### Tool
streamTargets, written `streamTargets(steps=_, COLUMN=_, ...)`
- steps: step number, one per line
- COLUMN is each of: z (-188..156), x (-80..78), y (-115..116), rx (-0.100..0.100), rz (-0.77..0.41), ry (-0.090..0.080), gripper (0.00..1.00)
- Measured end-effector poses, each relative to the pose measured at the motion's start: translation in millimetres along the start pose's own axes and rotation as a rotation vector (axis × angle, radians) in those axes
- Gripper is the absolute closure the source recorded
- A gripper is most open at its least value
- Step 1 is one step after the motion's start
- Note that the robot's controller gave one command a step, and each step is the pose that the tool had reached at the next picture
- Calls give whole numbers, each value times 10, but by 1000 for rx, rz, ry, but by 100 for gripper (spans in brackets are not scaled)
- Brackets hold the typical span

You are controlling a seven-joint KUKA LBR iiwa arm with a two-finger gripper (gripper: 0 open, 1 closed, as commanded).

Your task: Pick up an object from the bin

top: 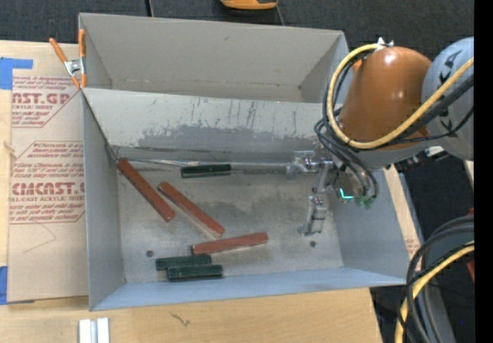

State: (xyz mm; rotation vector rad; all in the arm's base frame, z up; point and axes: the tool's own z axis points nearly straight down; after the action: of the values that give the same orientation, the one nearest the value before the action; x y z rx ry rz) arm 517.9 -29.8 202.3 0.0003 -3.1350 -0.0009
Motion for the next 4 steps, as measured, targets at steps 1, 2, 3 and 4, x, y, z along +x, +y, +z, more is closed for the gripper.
streamTargets(steps=1, z=-40, x=-17, y=0, rx=1, rz=-1, ry=-8, gripper=0)
streamTargets(steps=2, z=503, x=94, y=294, rx=1, rz=-103, ry=-11, gripper=0)
streamTargets(steps=3, z=569, x=168, y=604, rx=1, rz=-338, ry=-3, gripper=0)
streamTargets(steps=4, z=738, x=104, y=699, rx=0, rz=-306, ry=-8, gripper=0)
